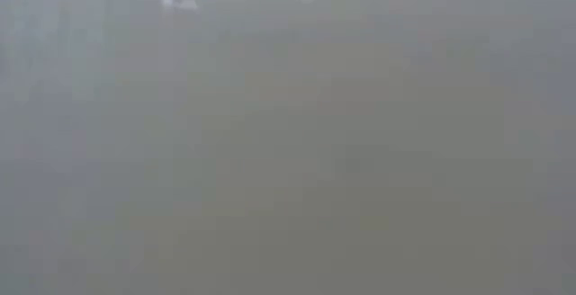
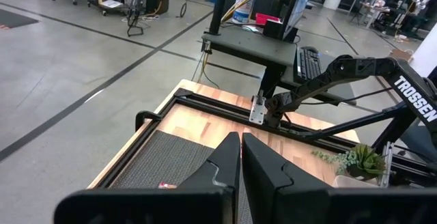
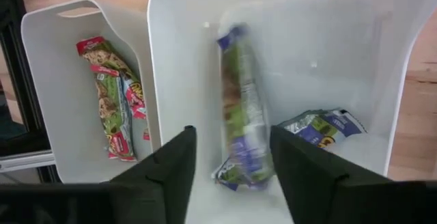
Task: Pick and place Granola Bars by type
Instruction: Put the blue granola bar into the white bin
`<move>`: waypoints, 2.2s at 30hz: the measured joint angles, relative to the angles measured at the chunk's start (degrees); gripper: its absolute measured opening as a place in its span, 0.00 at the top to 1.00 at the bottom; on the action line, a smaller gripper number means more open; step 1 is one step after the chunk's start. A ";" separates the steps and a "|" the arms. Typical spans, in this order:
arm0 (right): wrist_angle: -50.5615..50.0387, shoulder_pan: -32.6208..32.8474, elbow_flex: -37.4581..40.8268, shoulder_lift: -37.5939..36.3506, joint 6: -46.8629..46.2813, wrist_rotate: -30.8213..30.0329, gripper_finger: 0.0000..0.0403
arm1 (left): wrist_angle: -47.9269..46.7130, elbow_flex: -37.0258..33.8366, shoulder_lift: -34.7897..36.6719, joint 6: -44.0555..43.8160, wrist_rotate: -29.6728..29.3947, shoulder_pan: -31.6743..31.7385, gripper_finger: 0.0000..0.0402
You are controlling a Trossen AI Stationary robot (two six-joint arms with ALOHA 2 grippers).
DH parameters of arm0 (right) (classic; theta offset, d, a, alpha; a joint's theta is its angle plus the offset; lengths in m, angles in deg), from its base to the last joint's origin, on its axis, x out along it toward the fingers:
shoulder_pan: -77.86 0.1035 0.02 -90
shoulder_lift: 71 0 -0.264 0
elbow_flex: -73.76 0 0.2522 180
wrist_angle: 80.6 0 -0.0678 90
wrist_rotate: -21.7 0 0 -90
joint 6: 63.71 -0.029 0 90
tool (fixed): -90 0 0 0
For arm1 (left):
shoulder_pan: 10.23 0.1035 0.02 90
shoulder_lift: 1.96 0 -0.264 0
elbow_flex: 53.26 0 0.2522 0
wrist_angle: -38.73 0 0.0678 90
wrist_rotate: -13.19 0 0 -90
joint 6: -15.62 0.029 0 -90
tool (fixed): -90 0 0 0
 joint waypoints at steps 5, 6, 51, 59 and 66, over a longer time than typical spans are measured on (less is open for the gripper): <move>-0.06 0.00 0.00 -0.06 0.01 -0.04 0.47 | 0.00 0.00 0.00 -0.01 0.01 0.01 1.00; -0.06 0.00 0.00 -0.06 0.02 -0.04 0.46 | 0.00 0.00 0.00 -0.01 -0.01 0.02 1.00; -1.26 -0.01 -4.00 -1.16 7.68 0.22 0.98 | 0.00 0.00 0.02 0.03 -0.01 0.01 1.00; -14.67 -0.12 -14.43 -4.23 13.90 -5.14 0.98 | 0.02 0.00 0.02 0.03 0.01 0.02 1.00; -27.91 -0.78 -26.16 -4.66 19.52 -8.36 0.98 | 0.01 0.00 0.02 0.03 -0.01 0.01 1.00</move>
